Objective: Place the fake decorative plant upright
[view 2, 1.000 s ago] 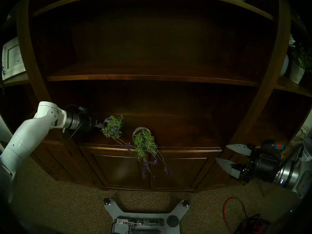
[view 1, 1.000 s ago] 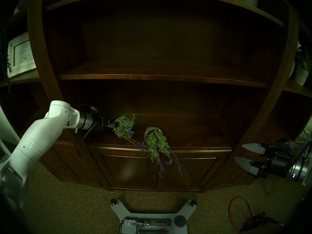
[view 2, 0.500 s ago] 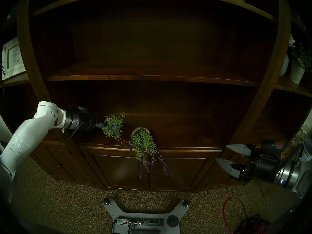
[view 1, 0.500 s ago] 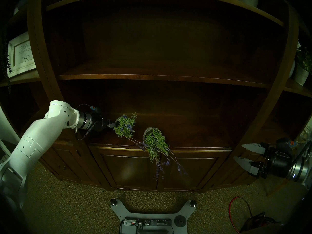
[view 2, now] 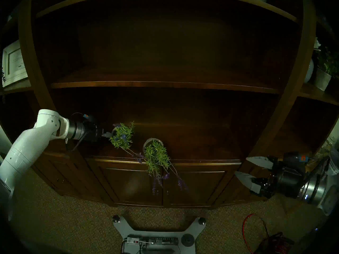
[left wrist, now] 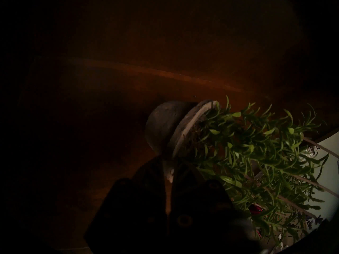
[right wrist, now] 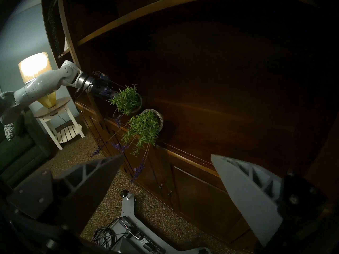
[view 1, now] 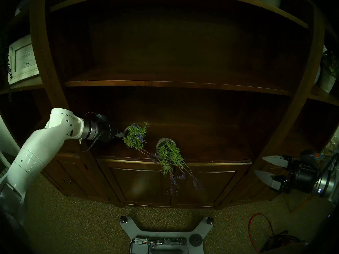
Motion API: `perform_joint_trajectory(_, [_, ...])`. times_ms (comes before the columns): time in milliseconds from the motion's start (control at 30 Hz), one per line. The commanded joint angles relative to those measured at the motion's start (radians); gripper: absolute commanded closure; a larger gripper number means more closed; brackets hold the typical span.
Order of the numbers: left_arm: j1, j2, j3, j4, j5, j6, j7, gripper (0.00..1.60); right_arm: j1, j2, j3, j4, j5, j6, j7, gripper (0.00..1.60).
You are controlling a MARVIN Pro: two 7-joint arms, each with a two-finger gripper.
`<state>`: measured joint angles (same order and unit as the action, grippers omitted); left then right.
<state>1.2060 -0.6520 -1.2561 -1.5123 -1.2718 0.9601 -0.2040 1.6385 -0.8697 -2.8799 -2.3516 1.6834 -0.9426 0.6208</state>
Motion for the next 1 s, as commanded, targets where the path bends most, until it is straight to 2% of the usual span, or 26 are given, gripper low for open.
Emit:
perform_joint_trajectory(0, [0.008,0.026,-0.066,-0.059,-0.044,-0.006,0.001,1.60,0.002,0.000,0.002,-0.002,-0.002,-0.003,0.001,0.00])
perform_joint_trajectory(400, [-0.013,-0.019,-0.080,-0.110,-0.096,0.000,0.047,1.60,0.002,0.000,0.002,-0.002,-0.002,-0.003,0.001,0.00])
perform_joint_trajectory(967, [-0.019,-0.091,-0.084,-0.172,-0.215,0.000,0.184,1.60,0.002,0.000,0.002,-0.002,-0.002,-0.003,0.001,0.00])
